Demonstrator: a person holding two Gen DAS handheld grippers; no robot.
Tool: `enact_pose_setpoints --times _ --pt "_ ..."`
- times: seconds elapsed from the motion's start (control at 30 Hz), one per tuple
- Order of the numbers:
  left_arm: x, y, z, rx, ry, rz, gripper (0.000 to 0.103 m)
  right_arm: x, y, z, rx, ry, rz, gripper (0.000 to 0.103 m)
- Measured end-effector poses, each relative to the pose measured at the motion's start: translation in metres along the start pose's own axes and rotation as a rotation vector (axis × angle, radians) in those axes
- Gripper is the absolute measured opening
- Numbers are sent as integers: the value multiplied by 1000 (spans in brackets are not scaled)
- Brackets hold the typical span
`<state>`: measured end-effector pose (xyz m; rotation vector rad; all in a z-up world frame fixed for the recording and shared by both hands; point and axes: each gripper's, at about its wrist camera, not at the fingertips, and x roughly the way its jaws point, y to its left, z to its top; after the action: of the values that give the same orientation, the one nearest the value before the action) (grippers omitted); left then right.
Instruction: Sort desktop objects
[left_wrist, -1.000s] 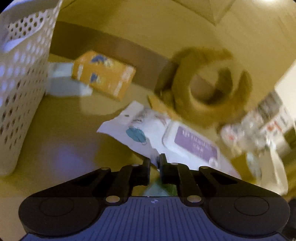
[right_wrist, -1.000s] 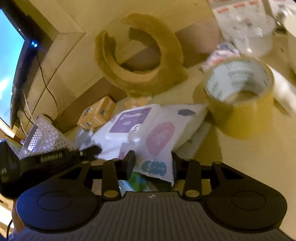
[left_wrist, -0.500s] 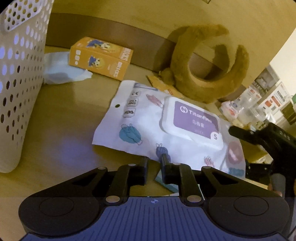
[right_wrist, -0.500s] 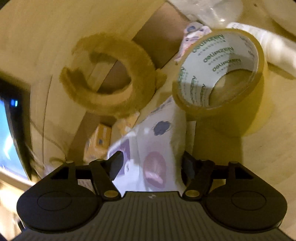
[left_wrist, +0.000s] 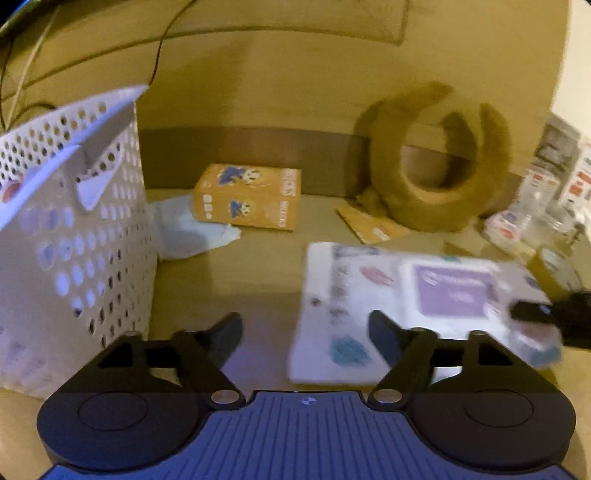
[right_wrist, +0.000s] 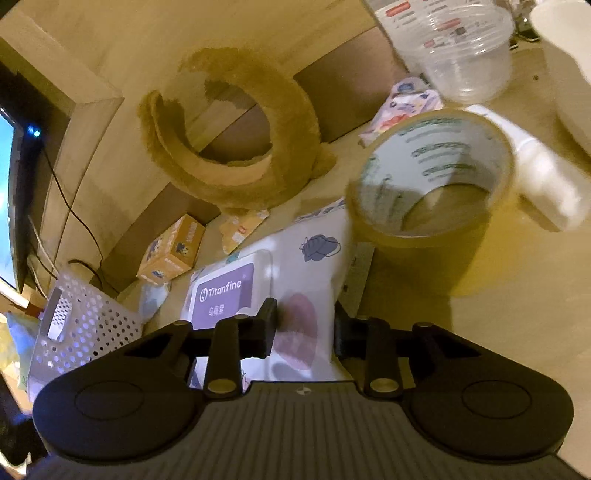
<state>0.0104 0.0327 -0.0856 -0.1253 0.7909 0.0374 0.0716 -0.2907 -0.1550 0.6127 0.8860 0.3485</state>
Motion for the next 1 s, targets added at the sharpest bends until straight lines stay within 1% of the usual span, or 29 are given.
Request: enact_pose_setpoints --times 0.03,0.07,0.1,0.13,0.17,0.2,0.23,0.3,0.33,0.37,0.43,0.47,0.53,0.6,0.63,0.67,0.7,0.73,0.77,0.8,0.83,0.9,1.0 --pt "9 3 4 -13 41 -44 87 -5 -4 0 -3 2 4 32" --pt "19 8 7 -31 91 -122 87 -8 -9 -1 -3 8 7 32" --pt "28 11 8 -43 131 -180 87 -11 -11 -1 -7 7 6 32" --pt "36 11 8 -37 161 -197 87 -14 -13 -1 -15 8 2 33" --pt "44 10 8 -14 197 -221 89 -16 -15 -1 -16 9 2 33" --pt "45 8 8 20 175 -230 91 -16 -16 -1 -10 11 1 33" --pt "47 5 9 35 184 -227 91 -17 -18 -1 -7 14 2 33" --pt "51 -1 11 63 200 -259 98 -17 -19 -1 -3 16 6 33" --pt "54 -7 11 91 206 -260 100 -16 -19 -1 -6 17 5 33" --pt "53 -13 9 127 208 -266 101 -16 -18 0 -12 18 4 33" --pt "49 -23 2 161 199 -341 101 -16 -19 1 -10 23 12 33" --pt "48 -27 -1 163 187 -333 101 -15 -19 1 -9 22 10 33" --pt "47 -29 -4 154 150 -353 99 -15 -19 0 -13 18 8 33" --pt "45 -26 -1 99 118 -359 80 -15 -18 -2 -20 15 8 35" --pt "44 -25 2 85 114 -363 73 -14 -15 -3 -37 13 0 35" --pt "44 -25 6 88 109 -356 59 -15 -13 -3 -56 6 -6 35" --pt "45 -25 8 106 109 -346 48 -15 -11 -3 -64 1 -13 35" --pt "45 -24 11 105 112 -350 44 -15 -10 -3 -68 -7 -18 34" --pt "46 -24 13 92 113 -347 26 -16 -10 -2 -66 -16 -22 33" --pt "46 -22 16 90 113 -329 18 -16 -9 -2 -68 -22 -28 32" --pt "45 -22 17 92 112 -331 17 -17 -7 -1 -77 -28 -28 32" --pt "41 -24 19 112 98 -312 16 -19 -2 -2 -89 -34 -24 32" --pt "33 -21 20 95 75 -302 16 -24 3 -3 -100 -53 -14 32"
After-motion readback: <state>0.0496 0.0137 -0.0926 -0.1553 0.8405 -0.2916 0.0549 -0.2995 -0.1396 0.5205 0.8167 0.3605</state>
